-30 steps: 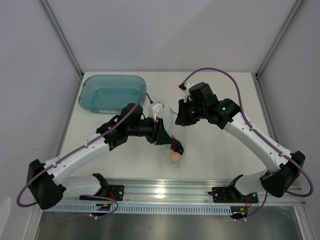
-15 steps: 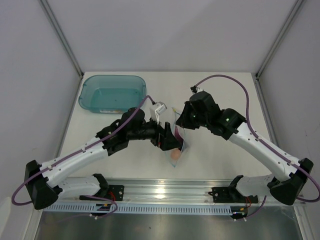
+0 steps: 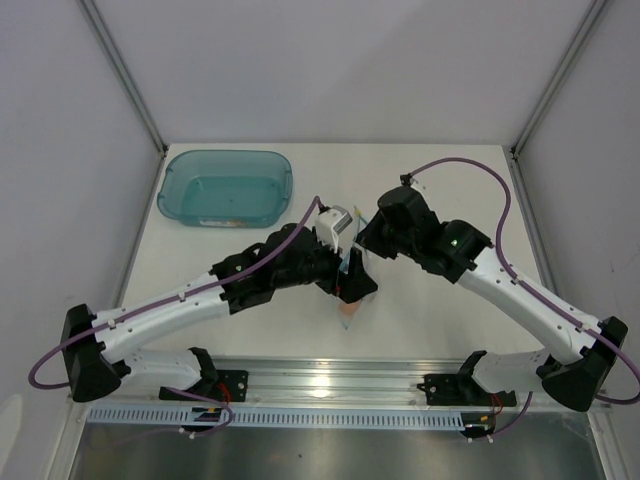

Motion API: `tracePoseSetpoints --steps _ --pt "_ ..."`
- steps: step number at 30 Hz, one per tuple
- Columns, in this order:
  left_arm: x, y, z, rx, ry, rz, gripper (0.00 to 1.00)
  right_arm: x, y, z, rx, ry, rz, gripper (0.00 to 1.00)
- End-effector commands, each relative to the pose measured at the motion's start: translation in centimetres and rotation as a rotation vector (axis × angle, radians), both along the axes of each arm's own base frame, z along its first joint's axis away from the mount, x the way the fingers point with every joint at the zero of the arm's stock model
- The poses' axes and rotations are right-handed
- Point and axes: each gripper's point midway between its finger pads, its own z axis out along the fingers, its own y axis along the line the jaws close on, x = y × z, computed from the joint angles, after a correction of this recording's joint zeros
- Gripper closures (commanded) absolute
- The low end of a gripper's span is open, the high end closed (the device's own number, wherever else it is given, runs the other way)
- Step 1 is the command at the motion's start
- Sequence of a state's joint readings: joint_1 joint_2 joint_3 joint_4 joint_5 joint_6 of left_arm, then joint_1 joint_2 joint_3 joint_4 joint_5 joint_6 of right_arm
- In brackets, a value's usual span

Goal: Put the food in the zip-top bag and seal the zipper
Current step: Adjust the zipper food storage bag at the center of the board.

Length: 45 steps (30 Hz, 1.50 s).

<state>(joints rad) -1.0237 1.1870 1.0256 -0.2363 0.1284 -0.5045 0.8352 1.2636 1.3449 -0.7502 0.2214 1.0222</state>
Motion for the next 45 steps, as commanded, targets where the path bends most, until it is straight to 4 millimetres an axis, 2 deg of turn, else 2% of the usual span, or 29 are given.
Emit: tracePoseSetpoints --steps 1,8,11,15,16,17,19,20,23,27,30,31,33,34,38,40,41,43,44,45 --pt "2.1 0.4 1.3 0.031 -0.059 0.136 0.01 0.1 -0.6 1.1 0.061 -0.008 -0.096 1.0" --pt "2.8 0.3 0.2 0.065 -0.049 0.27 0.01 0.0 -1.0 0.0 0.077 0.057 -0.19 1.0" --pt "2.8 0.1 -0.3 0.086 -0.052 0.301 0.05 -0.2 -1.0 -0.2 0.085 0.063 -0.203 1.0" --pt "3.0 0.0 -1.6 0.125 -0.04 0.314 0.16 -0.1 -1.5 0.2 0.085 0.046 -0.224 1.0" --pt "3.0 0.0 -1.9 0.132 -0.038 0.311 0.21 -0.2 -1.6 0.2 0.086 0.043 -0.224 1.0" --pt "2.9 -0.1 -2.0 0.134 -0.035 0.305 0.34 -0.2 -1.7 0.4 0.091 0.036 -0.225 1.0" --pt "2.8 -0.1 -2.1 0.132 -0.033 0.298 0.51 -0.2 -1.7 0.5 0.085 0.03 -0.218 0.98" --pt "2.7 -0.1 -2.2 0.131 -0.032 0.296 0.65 -0.2 -1.7 0.6 0.085 0.024 -0.21 0.93" --pt "2.6 0.5 -2.2 0.142 -0.042 0.297 0.82 -0.4 -1.6 0.2 0.053 0.018 -0.174 0.77" --pt "2.6 1.7 -2.0 0.152 -0.063 0.301 0.97 -0.6 -2.4 0.1 -0.014 -0.02 -0.124 0.71" --pt "2.5 2.4 -1.8 0.139 -0.049 0.285 0.99 -0.9 -3.2 0.9 -0.06 -0.102 -0.044 0.48" --pt "2.5 2.7 -2.0 0.138 -0.031 0.275 1.0 -1.0 -3.7 1.9 -0.05 -0.137 -0.04 0.41" --pt "2.6 3.3 -2.3 0.139 -0.019 0.264 0.99 -1.3 -4.0 2.5 -0.085 -0.207 0.048 0.31" --pt "2.3 3.2 -2.3 0.128 -0.011 0.24 0.99 -1.5 -5.2 3.3 -0.086 -0.233 0.039 0.28" --pt "1.6 3.1 -1.5 0.09 -0.009 0.153 0.99 -2.0 -6.3 5.0 -0.125 -0.36 0.181 0.1" --pt "1.4 3.1 -1.0 0.076 -0.01 0.108 0.99 -2.5 -6.1 5.2 -0.139 -0.391 0.289 0.04" --pt "0.5 2.8 -0.8 0.057 0.007 0.044 0.99 -2.2 -6.5 5.2 -0.146 -0.399 0.308 0.04" --pt "0.0 2.5 -0.1 0.017 -0.001 -0.032 0.99 -3.0 -5.5 5.0 -0.141 -0.432 0.457 0.04" --pt "-1.7 2.0 0.0 -0.017 0.027 -0.148 0.99 -2.9 -5.4 4.6 -0.148 -0.435 0.478 0.06" --pt "-1.8 2.1 0.2 -0.034 0.021 -0.181 0.99 -3.0 -5.2 4.2 -0.155 -0.44 0.504 0.07"
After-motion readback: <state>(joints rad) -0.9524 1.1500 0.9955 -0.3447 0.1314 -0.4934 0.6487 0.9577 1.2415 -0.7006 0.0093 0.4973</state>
